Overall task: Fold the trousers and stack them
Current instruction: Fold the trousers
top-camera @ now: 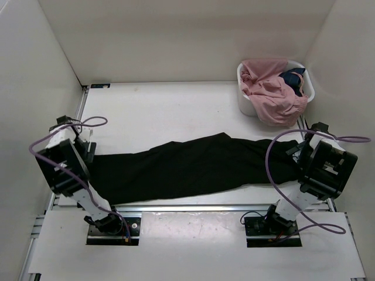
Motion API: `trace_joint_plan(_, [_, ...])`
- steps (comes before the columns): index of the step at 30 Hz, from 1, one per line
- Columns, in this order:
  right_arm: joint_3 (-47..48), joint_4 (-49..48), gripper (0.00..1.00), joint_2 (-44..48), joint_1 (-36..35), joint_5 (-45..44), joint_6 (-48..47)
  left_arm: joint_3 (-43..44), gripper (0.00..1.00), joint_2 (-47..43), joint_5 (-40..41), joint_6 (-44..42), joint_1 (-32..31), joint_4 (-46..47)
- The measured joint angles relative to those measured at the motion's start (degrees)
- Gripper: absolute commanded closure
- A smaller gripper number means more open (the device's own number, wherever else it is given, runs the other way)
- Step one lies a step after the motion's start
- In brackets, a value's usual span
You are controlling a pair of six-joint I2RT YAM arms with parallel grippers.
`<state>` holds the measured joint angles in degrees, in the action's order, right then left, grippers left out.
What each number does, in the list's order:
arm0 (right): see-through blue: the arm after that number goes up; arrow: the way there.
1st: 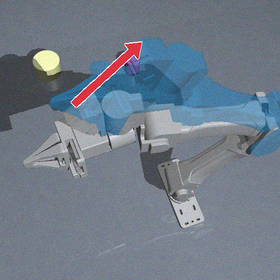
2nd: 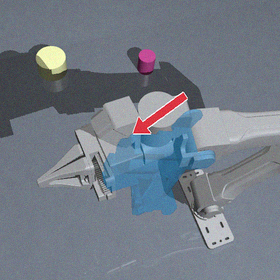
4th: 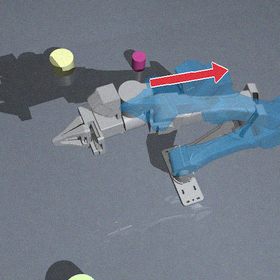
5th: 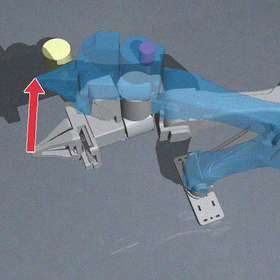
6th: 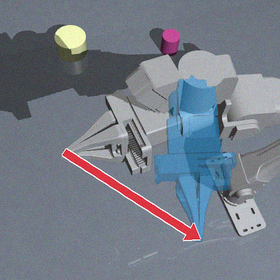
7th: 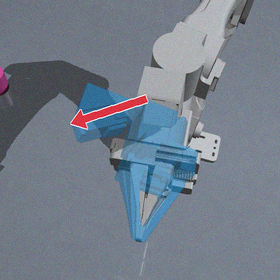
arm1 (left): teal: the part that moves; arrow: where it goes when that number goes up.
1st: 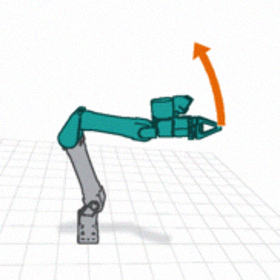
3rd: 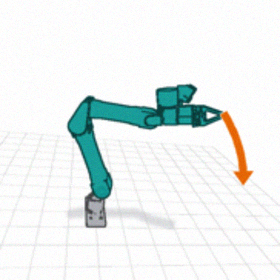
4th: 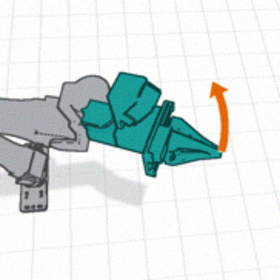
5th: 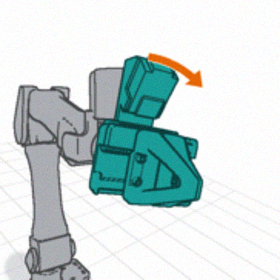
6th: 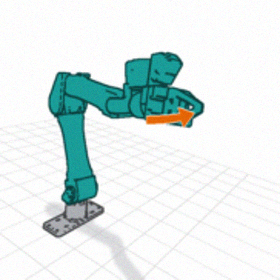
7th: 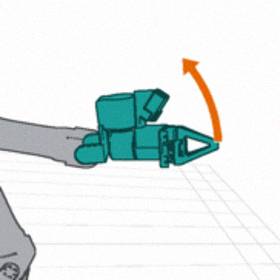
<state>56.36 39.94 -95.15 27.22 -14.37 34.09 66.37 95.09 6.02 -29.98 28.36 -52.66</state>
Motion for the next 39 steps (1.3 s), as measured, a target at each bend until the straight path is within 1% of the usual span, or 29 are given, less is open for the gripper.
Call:
trace_joint_plan(1, [0.24, -1.01, 0.02, -0.31, 0.02, -0.04, 0.07, -0.04, 0.22, 3.13, -0.22, 0.0, -0.22, 0.72])
trace_joint_plan(2, [0.35, -1.51, 0.02, -0.55, 0.02, 0.07, 0.15, -0.26, 0.32, 5.9, -0.33, 0.07, -0.39, 1.31])
trace_joint_plan(3, [0.39, -1.81, 0.05, -0.59, 0.02, 0.13, 0.24, -0.87, 0.51, 8.2, -0.44, -0.09, -0.57, 2.03])
trace_joint_plan(4, [0.39, -2.23, 0.07, -0.68, 0.02, 0.17, 0.24, -1.2, 0.59, 9.64, -0.44, 0.11, -0.79, 1.55])
trace_joint_plan(6, [0.39, -3.1, 0.16, -0.9, -0.22, 0.66, 0.35, -2.34, 0.78, 9.11, -0.76, 0.04, -1.33, 1.27])
trace_joint_plan(7, [0.39, -3.67, 0.28, -1.09, -0.44, 1.05, 0.46, -2.75, 0.85, 8.92, -0.92, -0.09, -1.68, 1.25])
trace_joint_plan(9, [0.37, -5.14, 0.43, -1.38, -0.9, 1.99, 0.76, -3.04, 0.85, 8.72, -0.9, -0.07, -2.1, 1.31])
trace_joint_plan(10, [0.35, -6.03, 0.62, -1.55, -1.42, 2.29, 1.01, -2.91, 0.85, 8.76, -0.85, 0.0, -2.1, 1.27])
trace_joint_plan(12, [0.28, -7.61, 0.81, -1.64, -2.49, 2.47, 1.22, -2.38, 0.85, 9.25, -0.59, 0.44, -2.08, 1.14])
trace_joint_plan(13, [0.24, -8.33, 0.99, -1.66, -3.1, 2.4, 1.57, -1.53, 0.85, 9.84, -0.46, 0.79, -2.08, 0.79])
trace_joint_plan(14, [0.2, -9.03, 1.0, -1.66, -3.78, 2.23, 1.68, -0.39, 0.85, 10.64, -0.42, 1.18, -2.05, 0.63])
trace_joint_plan(19, [-0.02, -8.98, 1.0, -0.96, -6.34, -2.08, 3.48, 4.55, 0.85, 13.81, -0.5, 2.89, -2.82, 1.81])
trace_joint_plan(22, [-0.28, -6.47, 1.0, 1.2, -10.43, -9.53, 4.55, 4.85, 0.85, 14.03, -0.2, 3.06, -3.91, 2.21])
trace_joint_plan(24, [0.13, -4.11, 1.0, 4.48, -15.45, -15.93, 4.22, 4.85, 0.85, 14.03, 0.22, 3.06, -4.55, 2.34])
trace_joint_plan(27, [4.37, -0.26, 1.0, 8.98, -26.75, -26.58, 2.71, 4.81, 0.85, 14.03, 0.35, 3.06, -4.7, 2.56])
trace_joint_plan(30, [10.95, 2.54, 1.0, 10.43, -42.29, -35.43, 2.99, 4.81, 0.85, 14.03, 0.37, 3.08, -4.7, 2.6])
trace_joint_plan(32, [14.58, 4.72, 1.0, 9.66, -53.4, -39.04, 4.46, 4.81, 0.85, 14.03, 0.37, 3.3, -4.76, 2.6])
trace_joint_plan(35, [22.38, 10.12, 1.0, 3.93, -69.85, -43.47, 8.66, 4.87, 0.85, 14.03, 0.42, 3.45, -4.94, 2.56])
trace_joint_plan(39, [36.28, 14.84, 1.0, -10.84, -85.15, -46.03, 12.7, 5.84, 0.85, 14.34, 0.39, 3.52, -5.03, 2.69])
